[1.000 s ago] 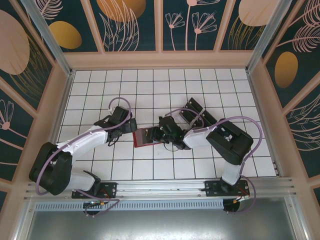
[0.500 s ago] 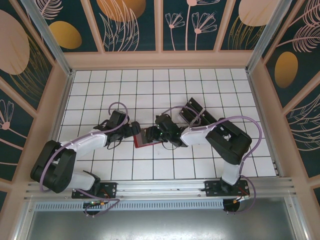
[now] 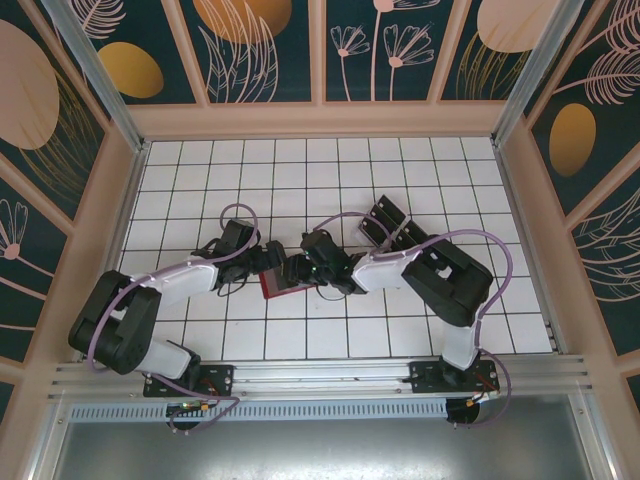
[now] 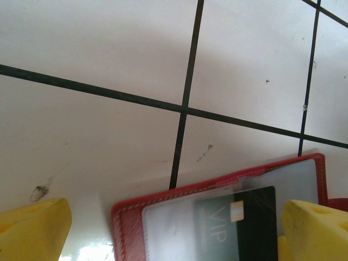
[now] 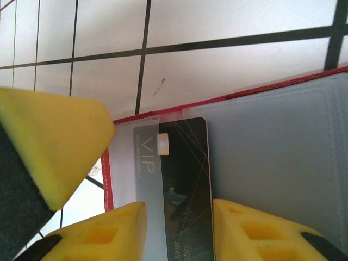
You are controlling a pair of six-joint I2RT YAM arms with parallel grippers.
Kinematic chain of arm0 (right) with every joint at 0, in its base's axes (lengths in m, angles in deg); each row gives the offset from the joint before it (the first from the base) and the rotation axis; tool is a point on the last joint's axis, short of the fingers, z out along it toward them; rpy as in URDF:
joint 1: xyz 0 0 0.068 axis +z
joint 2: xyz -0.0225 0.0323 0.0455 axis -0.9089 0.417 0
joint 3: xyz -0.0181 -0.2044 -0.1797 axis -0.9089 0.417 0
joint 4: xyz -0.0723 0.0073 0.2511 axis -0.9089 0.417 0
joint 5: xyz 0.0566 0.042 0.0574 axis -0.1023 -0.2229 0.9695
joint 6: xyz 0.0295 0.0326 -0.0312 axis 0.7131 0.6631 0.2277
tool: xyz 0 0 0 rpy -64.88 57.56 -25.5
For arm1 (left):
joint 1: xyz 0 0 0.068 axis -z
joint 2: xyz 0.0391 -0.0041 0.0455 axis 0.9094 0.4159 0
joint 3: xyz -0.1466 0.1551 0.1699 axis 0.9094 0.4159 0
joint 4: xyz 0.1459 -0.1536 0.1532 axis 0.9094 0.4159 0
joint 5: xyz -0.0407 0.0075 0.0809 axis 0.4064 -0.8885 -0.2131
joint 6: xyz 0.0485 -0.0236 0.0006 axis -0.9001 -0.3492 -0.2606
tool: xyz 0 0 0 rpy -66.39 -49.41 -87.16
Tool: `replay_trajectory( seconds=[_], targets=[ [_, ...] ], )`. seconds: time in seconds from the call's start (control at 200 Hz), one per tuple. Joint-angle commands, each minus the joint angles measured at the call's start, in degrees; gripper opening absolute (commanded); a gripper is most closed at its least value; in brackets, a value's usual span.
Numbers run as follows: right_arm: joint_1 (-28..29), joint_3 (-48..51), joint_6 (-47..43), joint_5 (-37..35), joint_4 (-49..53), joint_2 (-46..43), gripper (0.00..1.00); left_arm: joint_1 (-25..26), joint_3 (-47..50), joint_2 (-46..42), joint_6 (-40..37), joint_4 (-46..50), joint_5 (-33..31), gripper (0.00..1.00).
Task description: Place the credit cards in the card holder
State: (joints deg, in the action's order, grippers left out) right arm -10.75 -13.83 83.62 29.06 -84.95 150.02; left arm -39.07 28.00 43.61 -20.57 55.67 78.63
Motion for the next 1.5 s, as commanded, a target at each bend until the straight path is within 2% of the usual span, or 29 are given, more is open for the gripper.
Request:
replay_trajectory(
  seconds=[0.0,0.29,0.556,0.811,0.996,1.201,1.496],
  targets=[
    [1.1,-1.2,0.2,0.8,-1.1,1.1,0.37,-0.1,0.1,1.3,0.9,-1.8,2.1,0.99],
    [1.1,1.9,0.5,-2.0,-1.5,-1.9,0.38,-0.1,-0.7,2.4,2.0,-3.8,4.0,0.98],
    [-0.4,3.8,-1.8,-5.0,1.0,-5.1,0.40,-0.1,-6.2,4.7,0.5,-1.7,4.1,0.99],
    [-3.0,6.0,-1.8,-5.3,1.2,-4.6,0.40,-0.1,-8.1,1.8,-1.1,3.3,1.2,0.98],
    [-5.1,8.5,-0.5,-6.7,2.1,-5.7,0.40,-0.1,-6.8,-0.8,-1.0,4.2,1.6,0.98],
    [-5.3,10.2,0.3,-7.1,1.4,-8.5,0.39,-0.1,-4.3,-2.2,0.1,2.9,5.1,0.98],
    [-2.0,9.6,-1.7,-7.9,-0.1,-13.5,0.37,-0.1,-2.5,-1.0,1.6,-1.3,9.3,0.99]
  ],
)
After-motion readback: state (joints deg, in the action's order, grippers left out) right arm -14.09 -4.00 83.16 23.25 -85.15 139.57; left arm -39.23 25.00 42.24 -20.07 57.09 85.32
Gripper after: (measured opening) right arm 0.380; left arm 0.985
